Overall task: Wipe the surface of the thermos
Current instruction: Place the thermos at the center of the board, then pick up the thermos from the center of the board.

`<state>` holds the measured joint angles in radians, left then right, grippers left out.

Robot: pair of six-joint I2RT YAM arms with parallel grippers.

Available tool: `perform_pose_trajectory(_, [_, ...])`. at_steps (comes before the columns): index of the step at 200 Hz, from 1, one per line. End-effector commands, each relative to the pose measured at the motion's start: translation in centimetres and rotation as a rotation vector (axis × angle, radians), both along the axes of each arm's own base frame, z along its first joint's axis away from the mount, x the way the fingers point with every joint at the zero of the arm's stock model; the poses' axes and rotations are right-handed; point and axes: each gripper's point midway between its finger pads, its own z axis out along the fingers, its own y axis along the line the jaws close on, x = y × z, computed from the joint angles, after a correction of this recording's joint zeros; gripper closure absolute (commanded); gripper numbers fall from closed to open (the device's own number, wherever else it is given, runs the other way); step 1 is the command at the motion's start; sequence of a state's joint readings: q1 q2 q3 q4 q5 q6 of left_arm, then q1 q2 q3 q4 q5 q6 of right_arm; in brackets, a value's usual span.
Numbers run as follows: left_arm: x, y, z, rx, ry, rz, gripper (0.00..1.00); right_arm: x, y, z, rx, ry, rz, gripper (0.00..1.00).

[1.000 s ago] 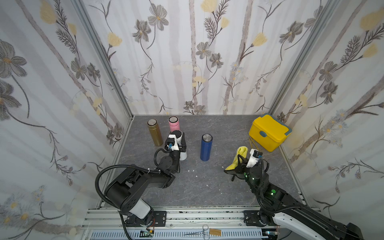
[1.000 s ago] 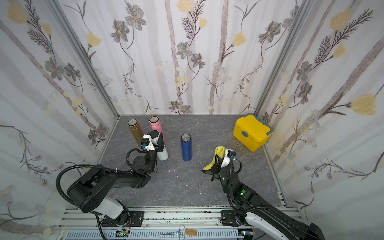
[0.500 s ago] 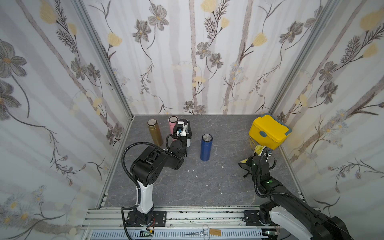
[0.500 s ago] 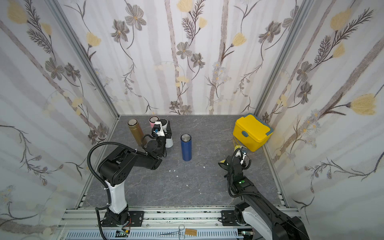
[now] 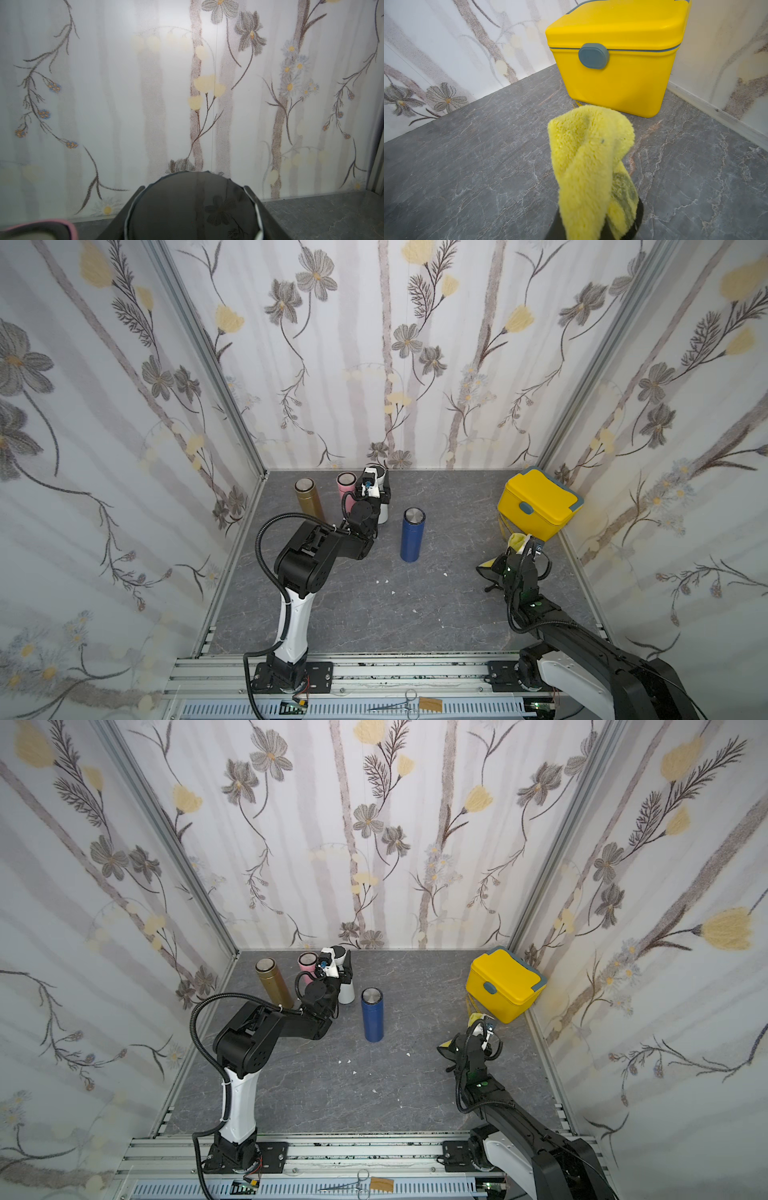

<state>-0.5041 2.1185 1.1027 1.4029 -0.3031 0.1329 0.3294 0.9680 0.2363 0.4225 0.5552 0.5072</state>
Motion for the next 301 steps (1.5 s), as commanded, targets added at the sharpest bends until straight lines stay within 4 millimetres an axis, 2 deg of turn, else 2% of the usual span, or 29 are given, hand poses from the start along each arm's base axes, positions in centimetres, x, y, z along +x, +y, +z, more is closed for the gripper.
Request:
perform_pose_trajectory(1, [0.1, -0.6, 0.5, -0.022, -0.029, -0.045, 1.0, 0.6, 0.4, 0.8, 0.009, -0.029, 0.01, 1.0])
perform_pose_trajectory(39, [0.2, -1.0, -0.1, -0.026, 0.001, -0.072, 1.0, 0.9, 0.6, 0.6, 0.005, -0.012, 0.016, 1.0])
perform_pose_trajectory(49, [0.1, -1.2, -0.1, -0.013, 0.011, -0.083, 0.72, 0.8, 0.5, 0.6, 0.006, -0.013, 0.015, 1.0])
perform_pose_trajectory(58, [-0.1, -1.2, 0.0, -0.007, 0.014, -0.089, 0.36, 0.8, 0.5, 0.7, 0.008, -0.02, 0.018, 1.0])
perform_pose_trajectory(64, [-0.2, -1.0, 0.2, -0.009, 0.015, -0.086, 0.2, 0.7, 0.5, 0.6, 0.008, -0.02, 0.017, 1.0])
perform_pose_trajectory(73, [-0.6, -0.8, 0.5, -0.014, 0.015, -0.085, 0.09, 0.7, 0.5, 0.7, 0.011, -0.025, 0.019, 1.0])
perform_pose_trajectory(88, [-1.4, -0.8, 1.1, -0.014, 0.01, -0.099, 0.01, 0.6, 0.5, 0.7, 0.011, -0.026, 0.021, 1.0])
perform_pose_trajectory(133, [-4.5, -0.1, 5.1, -0.037, -0.046, -0.136, 0.0, 0.6, 0.6, 0.7, 0.012, -0.024, 0.025, 1.0])
perform_pose_trajectory(161, [-7.9, -1.1, 7.8, -0.065, -0.079, -0.262, 0.0, 0.6, 0.6, 0.7, 0.014, -0.027, 0.027, 1.0])
perform_pose_trajectory(180, [-10.3, -2.4, 8.5, -0.063, -0.074, -0.368, 0.0, 0.6, 0.7, 0.7, 0.014, -0.026, 0.03, 1.0])
perform_pose_trajectory(209, [-14.0, -3.9, 8.0, -0.074, -0.037, -0.546, 0.0, 0.5, 0.7, 0.6, 0.014, -0.027, 0.034, 1.0])
perform_pose_trajectory(236, [-17.2, -5.6, 6.2, -0.055, 0.007, -0.733, 0.0, 0.5, 0.8, 0.7, 0.015, -0.027, 0.04, 1.0])
perform_pose_trajectory(301, [-19.9, -8.3, 1.7, -0.026, 0.08, -0.955, 0.0, 0.5, 0.9, 0.6, 0.015, -0.025, 0.047, 1.0])
